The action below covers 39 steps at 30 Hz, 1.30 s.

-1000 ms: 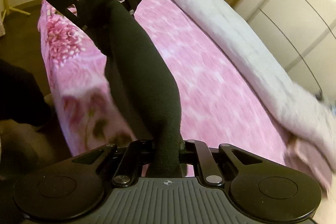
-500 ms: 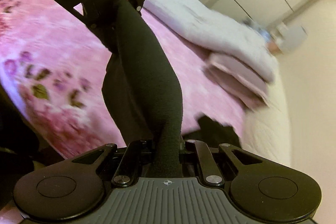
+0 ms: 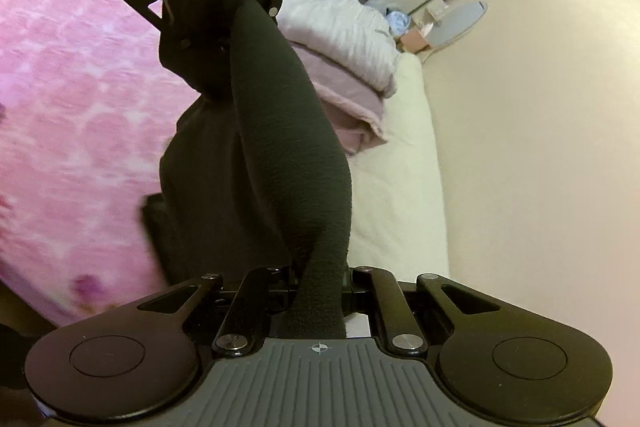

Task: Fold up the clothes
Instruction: 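Carry the lifted shirt with both grippers toward the stack of dark clothes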

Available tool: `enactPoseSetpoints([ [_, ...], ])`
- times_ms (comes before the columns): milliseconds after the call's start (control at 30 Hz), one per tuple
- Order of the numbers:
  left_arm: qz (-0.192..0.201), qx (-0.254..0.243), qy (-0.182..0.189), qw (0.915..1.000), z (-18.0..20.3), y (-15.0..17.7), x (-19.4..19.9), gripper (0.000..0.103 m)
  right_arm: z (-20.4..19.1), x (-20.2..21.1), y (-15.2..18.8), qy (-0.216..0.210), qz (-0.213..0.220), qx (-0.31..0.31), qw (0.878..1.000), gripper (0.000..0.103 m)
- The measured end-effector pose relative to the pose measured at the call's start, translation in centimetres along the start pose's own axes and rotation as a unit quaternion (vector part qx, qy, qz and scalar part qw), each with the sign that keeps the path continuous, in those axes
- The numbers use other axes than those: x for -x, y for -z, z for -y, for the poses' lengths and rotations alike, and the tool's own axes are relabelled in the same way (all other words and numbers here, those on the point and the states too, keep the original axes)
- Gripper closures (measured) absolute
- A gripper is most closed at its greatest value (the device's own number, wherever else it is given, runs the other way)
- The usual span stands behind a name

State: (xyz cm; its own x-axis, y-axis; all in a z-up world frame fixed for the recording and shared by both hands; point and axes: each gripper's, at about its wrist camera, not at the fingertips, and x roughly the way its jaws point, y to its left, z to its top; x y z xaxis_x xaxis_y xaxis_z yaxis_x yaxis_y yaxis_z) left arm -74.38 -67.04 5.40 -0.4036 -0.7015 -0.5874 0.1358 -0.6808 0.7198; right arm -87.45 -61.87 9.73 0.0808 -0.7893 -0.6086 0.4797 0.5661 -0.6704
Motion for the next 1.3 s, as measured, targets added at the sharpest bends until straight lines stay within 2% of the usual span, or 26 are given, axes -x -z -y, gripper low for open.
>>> enactPoseSetpoints([
  [100,-0.023,0.005,-0.032,0.9992,-2.8,-2.1,-5.3,0.09,5.1,-5.4,2.1,0.009,0.026,0.017,0.999,0.093],
  [167,-0.031,0.008,-0.052,0.9981,-4.0,-2.8,-8.3,0.09,6.6,-8.4,3.3,0.023,0.045,0.027,0.998,0.093],
  [267,-0.062,0.033,-0.023,0.9973,-0.2,-1.1,-13.5,0.09,6.8,-12.2,5.4,0.029,0.065,0.026,0.997,0.093],
  [300,-0.072,0.041,-0.013,0.9965,1.0,-0.6,-15.3,0.088,6.2,-13.7,6.4,0.018,0.064,0.022,0.998,0.093],
  [400,-0.102,0.066,0.015,0.9925,4.8,1.1,-20.6,0.087,2.2,-18.7,10.2,-0.038,0.044,0.005,0.998,0.092],
  [500,-0.146,0.054,0.081,0.9844,10.1,3.1,-24.2,0.084,-2.9,-22.9,13.5,-0.106,-0.006,0.017,0.994,0.09],
  [633,-0.122,0.031,0.043,0.9912,11.3,4.2,-22.7,0.078,-6.0,-22.6,15.4,-0.091,-0.011,0.056,0.994,0.079],
  [700,-0.123,0.039,0.031,0.9912,11.0,4.5,-22.5,0.072,-5.5,-21.9,15.9,-0.081,-0.021,0.044,0.996,0.077],
  [833,-0.12,0.037,0.023,0.9919,10.8,5.7,-21.5,0.071,-6.0,-19.9,16.1,-0.068,-0.029,0.036,0.997,0.076],
  [900,-0.119,0.036,0.018,0.9921,10.8,5.4,-21.3,0.084,-6.2,-19.3,16.3,-0.072,-0.03,0.029,0.997,0.076],
  [933,-0.118,0.036,0.016,0.9922,10.8,5.3,-21.2,0.087,-6.2,-19.0,16.4,-0.074,-0.03,0.024,0.997,0.079],
  [967,-0.117,0.036,0.014,0.9923,10.7,5.1,-21.1,0.089,-6.2,-19.2,16.6,-0.076,-0.033,0.016,0.996,0.087],
  [1167,-0.118,0.034,0.007,0.9924,11.1,4.5,-20.8,0.091,-5.6,-20.5,16.2,-0.068,-0.042,-0.002,0.997,0.089],
  [1300,-0.129,0.025,0.013,0.9912,12.9,4.8,-21.4,0.091,-7.5,-21.4,16.8,-0.081,-0.052,0.022,0.995,0.089],
])
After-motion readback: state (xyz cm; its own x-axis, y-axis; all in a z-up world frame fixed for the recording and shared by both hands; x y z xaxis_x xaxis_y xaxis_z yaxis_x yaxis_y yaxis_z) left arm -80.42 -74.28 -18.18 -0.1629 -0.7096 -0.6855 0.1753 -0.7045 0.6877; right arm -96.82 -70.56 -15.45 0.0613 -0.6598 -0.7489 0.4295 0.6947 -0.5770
